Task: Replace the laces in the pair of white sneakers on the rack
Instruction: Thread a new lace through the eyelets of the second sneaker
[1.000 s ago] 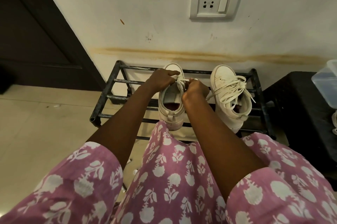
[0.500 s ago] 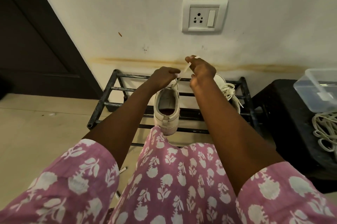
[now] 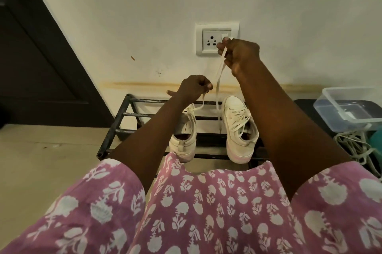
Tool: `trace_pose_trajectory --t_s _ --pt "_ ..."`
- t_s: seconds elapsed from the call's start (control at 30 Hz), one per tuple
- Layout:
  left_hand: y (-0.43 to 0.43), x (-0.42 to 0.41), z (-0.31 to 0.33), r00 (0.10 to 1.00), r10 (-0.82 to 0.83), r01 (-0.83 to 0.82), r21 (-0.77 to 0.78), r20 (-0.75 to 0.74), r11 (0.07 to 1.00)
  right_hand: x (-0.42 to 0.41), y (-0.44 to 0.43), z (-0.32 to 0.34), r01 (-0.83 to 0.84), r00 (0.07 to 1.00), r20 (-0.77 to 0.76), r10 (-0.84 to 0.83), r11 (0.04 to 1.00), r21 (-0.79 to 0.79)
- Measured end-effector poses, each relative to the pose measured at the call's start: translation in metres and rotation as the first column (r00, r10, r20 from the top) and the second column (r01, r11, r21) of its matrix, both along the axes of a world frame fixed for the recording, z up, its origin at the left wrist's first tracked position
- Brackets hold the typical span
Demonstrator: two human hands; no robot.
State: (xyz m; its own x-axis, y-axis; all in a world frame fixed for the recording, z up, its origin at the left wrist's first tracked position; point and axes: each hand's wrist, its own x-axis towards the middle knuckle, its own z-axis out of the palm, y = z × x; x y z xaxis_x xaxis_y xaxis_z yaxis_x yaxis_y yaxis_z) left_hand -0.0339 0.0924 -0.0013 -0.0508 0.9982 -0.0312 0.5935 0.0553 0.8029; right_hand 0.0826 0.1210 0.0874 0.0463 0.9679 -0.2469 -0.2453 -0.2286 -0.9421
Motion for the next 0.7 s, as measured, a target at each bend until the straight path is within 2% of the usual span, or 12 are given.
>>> trace_pose_trajectory --t_s 0.13,0.3,0.4,0.47,0.53,0.63,0.7 --pt "-0.002 0.005 -0.015 0.950 -0.083 0.039 -0.148 -0.301 0.988 0.012 0.003 0.020 -0.039 0.998 0.059 0.036 0.998 0.056" --pt "-0.003 0.009 -0.021 0.906 -0.122 0.035 -0.215 -0.405 0.976 0.022 0.004 0.032 -0.059 0.998 0.038 0.056 0.994 0.093" --pt "-0.009 0.014 -0.018 0.805 -0.145 -0.024 -0.276 -0.576 0.961 0.029 0.004 0.040 -0.009 1.000 -0.004 0.010 0.990 0.138" --pt "-0.011 0.015 -0.017 0.783 -0.175 -0.014 -0.299 -0.596 0.954 0.031 0.004 0.043 -0.006 1.000 0.009 0.005 0.990 0.144" --pt "-0.007 0.017 -0.015 0.854 -0.183 0.052 -0.270 -0.487 0.961 0.033 0.002 0.044 -0.026 1.000 0.018 0.023 0.988 0.154" --pt "-0.003 0.028 0.003 0.986 -0.152 0.147 -0.072 -0.067 0.986 0.033 0.000 0.044 -0.033 0.999 0.004 0.033 0.988 0.151" --pt "-0.001 0.038 0.024 0.981 -0.101 0.090 0.069 0.168 0.994 0.031 -0.002 0.041 -0.030 1.000 0.012 0.029 0.989 0.147"
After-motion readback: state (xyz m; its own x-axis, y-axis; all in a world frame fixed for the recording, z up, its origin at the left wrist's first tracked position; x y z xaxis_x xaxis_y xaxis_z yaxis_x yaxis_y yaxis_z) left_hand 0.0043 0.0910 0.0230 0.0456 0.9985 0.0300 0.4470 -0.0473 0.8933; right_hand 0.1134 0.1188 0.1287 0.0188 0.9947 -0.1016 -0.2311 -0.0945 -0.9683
